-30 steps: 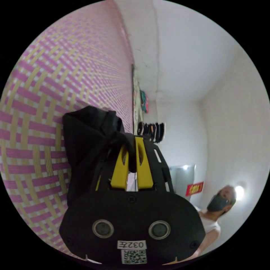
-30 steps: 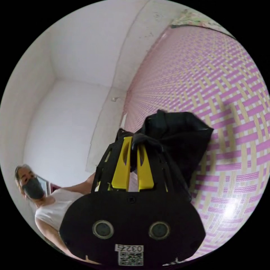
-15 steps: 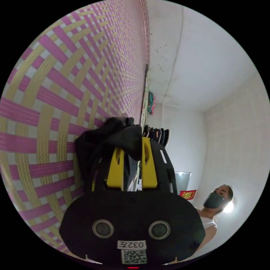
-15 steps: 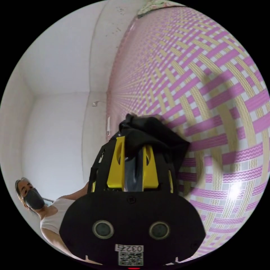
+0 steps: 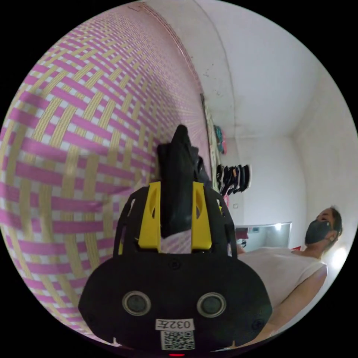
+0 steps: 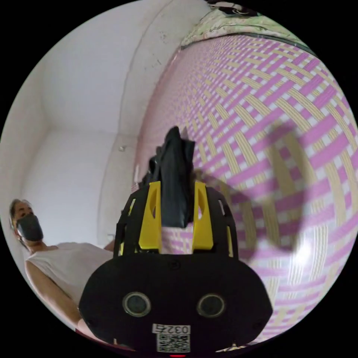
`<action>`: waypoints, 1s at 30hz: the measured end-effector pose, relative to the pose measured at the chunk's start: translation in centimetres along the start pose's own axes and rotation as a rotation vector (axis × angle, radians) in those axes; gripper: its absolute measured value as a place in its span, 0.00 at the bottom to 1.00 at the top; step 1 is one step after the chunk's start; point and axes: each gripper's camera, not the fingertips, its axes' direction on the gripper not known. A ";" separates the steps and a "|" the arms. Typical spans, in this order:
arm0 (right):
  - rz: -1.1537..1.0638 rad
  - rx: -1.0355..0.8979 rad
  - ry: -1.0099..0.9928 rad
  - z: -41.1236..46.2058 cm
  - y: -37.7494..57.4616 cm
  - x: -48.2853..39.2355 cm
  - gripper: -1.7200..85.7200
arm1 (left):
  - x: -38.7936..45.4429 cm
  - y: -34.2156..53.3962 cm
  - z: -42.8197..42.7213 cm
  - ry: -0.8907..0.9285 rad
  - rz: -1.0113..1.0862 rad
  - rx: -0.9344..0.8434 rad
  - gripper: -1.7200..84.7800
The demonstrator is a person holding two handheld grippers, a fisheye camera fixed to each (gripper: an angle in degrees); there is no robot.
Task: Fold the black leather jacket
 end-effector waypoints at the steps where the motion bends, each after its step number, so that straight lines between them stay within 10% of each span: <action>1: -0.006 -0.038 0.035 0.4 0.9 -0.2 0.17 | 0.2 1.0 0.6 -0.039 0.009 -0.042 0.14; 13: 0.017 -0.265 0.013 10.5 -2.1 -3.5 0.09 | 2.6 0.5 11.5 -0.042 0.003 -0.227 0.09; 30: 0.125 -0.270 0.073 -0.9 12.3 -2.0 0.13 | 2.1 20.1 13.4 0.077 -0.059 -0.521 0.09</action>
